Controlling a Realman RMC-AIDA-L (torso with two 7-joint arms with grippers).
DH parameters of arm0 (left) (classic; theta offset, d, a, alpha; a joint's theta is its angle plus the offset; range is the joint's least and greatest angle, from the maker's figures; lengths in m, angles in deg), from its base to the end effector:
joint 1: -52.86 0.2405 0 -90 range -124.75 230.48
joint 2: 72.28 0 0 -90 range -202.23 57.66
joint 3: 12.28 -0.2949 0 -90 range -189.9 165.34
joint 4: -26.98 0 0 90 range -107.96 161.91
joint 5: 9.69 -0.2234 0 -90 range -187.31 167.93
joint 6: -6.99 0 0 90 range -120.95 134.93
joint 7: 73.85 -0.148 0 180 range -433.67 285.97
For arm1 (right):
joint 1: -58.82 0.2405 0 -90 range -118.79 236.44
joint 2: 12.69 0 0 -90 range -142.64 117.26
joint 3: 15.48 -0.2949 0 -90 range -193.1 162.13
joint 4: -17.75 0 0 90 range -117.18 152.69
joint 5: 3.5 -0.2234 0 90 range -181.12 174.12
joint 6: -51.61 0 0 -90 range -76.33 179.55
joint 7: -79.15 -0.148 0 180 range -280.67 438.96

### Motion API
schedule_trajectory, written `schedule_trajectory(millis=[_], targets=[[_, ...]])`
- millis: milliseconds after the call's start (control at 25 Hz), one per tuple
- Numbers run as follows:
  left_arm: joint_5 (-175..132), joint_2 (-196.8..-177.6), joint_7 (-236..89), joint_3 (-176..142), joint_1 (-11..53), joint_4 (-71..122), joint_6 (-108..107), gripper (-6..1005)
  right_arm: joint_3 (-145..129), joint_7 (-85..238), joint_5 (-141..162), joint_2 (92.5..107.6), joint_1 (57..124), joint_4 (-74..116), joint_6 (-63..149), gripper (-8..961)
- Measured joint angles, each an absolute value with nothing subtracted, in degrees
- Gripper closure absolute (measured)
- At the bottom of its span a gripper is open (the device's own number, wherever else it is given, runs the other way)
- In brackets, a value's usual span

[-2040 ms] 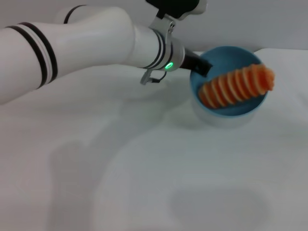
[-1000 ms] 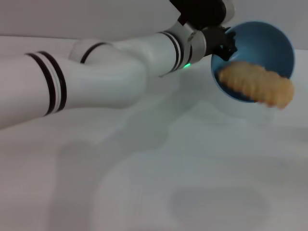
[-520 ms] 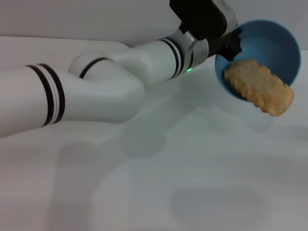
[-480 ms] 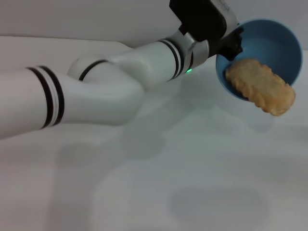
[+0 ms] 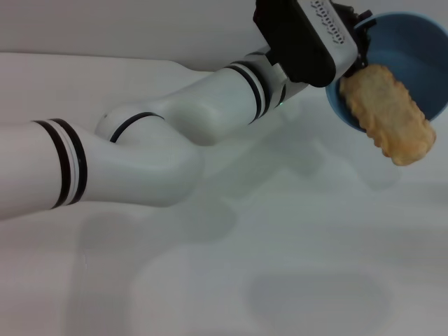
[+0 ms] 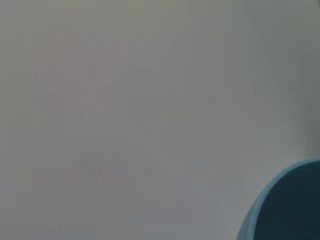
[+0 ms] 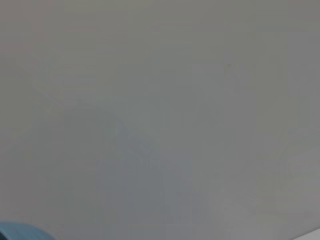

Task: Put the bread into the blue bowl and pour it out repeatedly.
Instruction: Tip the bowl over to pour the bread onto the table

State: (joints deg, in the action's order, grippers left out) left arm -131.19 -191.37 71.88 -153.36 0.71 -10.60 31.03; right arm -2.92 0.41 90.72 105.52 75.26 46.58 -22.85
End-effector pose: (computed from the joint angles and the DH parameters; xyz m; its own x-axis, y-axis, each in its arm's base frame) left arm -0.1008 0.4444 -0.1691 0.9332 -0.2588 0.2492 0.0270 -0.6412 -0.7669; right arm 0.4398 0.3012 0.0637 0.2924 -0.2132 -0.9322 -0.9503 -0.1742 -0.2582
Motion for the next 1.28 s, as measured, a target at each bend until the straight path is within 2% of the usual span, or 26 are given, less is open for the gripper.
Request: schedule_trajectory(millis=[720, 1280], targets=[[-130.8, -191.37, 58.1, -152.1, -0.1, -10.7, 35.1, 1000, -2.9, 0.3, 90.7, 105.52, 76.1, 46.4, -22.1, 268], [-131.1, -191.37, 53.1, -154.8, 3.9, -12.6, 43.4, 1000, -2.9, 0.1, 90.5, 105.53, 76.9, 46.1, -22.1, 268]])
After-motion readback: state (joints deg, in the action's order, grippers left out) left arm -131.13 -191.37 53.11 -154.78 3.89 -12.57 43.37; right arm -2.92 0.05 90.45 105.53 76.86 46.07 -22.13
